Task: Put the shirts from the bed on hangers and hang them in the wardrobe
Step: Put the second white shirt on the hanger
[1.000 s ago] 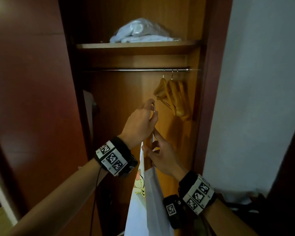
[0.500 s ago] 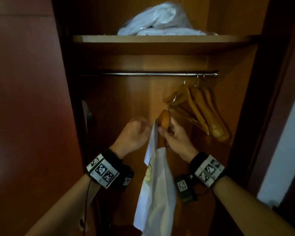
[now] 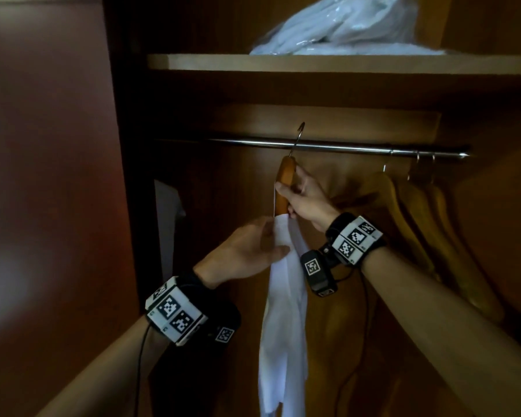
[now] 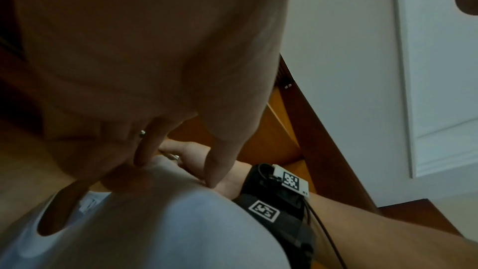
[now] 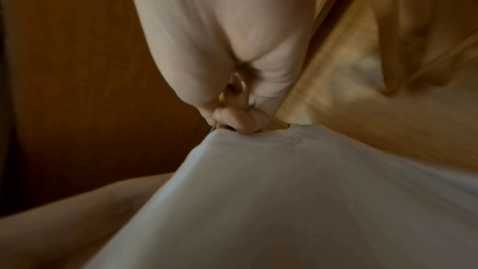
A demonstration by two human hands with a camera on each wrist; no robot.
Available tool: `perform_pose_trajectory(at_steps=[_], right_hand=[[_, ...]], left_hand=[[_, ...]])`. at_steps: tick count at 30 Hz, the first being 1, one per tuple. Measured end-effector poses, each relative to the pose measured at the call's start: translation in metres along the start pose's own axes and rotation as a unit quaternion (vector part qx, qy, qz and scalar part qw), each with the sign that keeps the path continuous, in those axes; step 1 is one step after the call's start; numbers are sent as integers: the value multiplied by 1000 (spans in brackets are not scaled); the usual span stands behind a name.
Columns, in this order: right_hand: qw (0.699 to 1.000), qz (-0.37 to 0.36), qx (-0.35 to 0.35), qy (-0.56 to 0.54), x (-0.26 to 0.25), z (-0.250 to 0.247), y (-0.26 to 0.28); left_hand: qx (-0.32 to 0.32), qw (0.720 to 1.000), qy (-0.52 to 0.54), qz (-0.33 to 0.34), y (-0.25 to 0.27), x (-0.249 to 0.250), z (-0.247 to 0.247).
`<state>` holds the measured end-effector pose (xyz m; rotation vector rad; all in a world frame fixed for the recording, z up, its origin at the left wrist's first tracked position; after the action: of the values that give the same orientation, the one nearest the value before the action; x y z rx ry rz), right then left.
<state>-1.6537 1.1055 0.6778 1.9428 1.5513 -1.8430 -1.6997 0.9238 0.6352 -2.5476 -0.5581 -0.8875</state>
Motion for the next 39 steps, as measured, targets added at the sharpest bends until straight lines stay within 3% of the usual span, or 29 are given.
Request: perform_pose_trajectory(at_steps=[13, 27, 33, 36, 39], right_hand=[[999, 21, -28, -8, 35, 65, -48], [999, 32, -2, -32, 10, 145, -56], [998, 43, -30, -33, 2, 140, -52], [997, 66, -32, 9, 0, 118, -44], [993, 51, 0, 109, -2, 75, -25]], left_hand=[[17, 999, -4, -46, -2, -56, -22], [13, 992, -90, -88, 20, -83, -40], [4, 987, -123, -105, 22, -81, -40], [54, 983, -161, -75, 24, -86, -37], [130, 979, -156, -3, 30, -71, -28]])
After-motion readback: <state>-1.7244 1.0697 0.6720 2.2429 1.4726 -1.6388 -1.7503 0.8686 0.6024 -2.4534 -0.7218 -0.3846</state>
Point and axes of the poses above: each hand's wrist, its own y-axis away from the middle knuckle, its own z-axis out of the palm, x = y × z, the point moved 2 cm from there along -y, towards the middle knuckle, and after that the axes turned 10 degrees about -z, right-handed, at the moved point
